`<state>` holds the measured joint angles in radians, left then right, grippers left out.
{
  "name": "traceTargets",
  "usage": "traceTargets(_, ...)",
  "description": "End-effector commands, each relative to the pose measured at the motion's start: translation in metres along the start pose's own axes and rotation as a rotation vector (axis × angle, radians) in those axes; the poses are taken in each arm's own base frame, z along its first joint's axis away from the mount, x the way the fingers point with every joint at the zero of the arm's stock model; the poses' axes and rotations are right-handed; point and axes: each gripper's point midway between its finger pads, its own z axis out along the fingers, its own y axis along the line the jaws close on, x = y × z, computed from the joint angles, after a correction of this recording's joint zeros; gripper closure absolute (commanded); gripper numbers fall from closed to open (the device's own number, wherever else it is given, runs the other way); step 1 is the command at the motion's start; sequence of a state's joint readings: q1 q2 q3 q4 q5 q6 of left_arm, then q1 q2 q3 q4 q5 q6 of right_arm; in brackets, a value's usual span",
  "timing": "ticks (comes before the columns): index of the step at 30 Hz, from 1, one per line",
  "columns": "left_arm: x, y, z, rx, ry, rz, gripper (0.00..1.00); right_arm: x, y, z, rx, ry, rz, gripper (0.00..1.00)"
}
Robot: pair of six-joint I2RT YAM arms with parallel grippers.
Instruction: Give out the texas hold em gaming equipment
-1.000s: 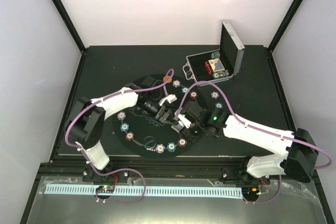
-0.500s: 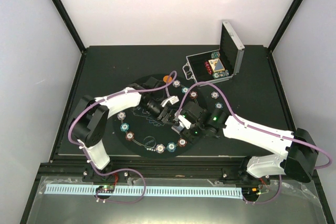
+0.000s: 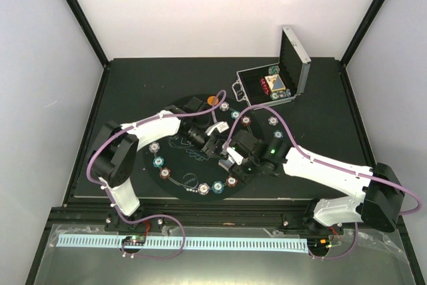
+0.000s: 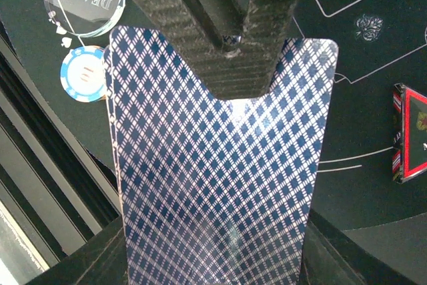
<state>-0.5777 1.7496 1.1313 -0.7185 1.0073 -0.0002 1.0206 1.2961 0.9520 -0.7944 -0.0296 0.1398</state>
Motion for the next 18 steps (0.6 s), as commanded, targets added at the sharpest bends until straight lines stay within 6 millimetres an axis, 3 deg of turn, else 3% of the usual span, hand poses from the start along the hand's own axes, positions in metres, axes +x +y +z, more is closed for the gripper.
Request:
traceTargets(1, -0.004, 0.007, -0.005, -0.072, 0.0, 0.006, 0.66, -0.007, 0.003, -0.005, -0.007, -0.035, -0.006, 0.46)
traceTargets(12, -0.004, 0.001, -0.016, -0.065, -0.021, 0.007, 0.75, -0.005, 0.003, -0.002, -0.007, -0.025, -0.008, 0.46)
traceTargets(18, -0.004, -0.008, -0.019, -0.031, -0.028, 0.011, 0.86, -0.005, 0.002, -0.002, -0.003, -0.027, -0.008, 0.46)
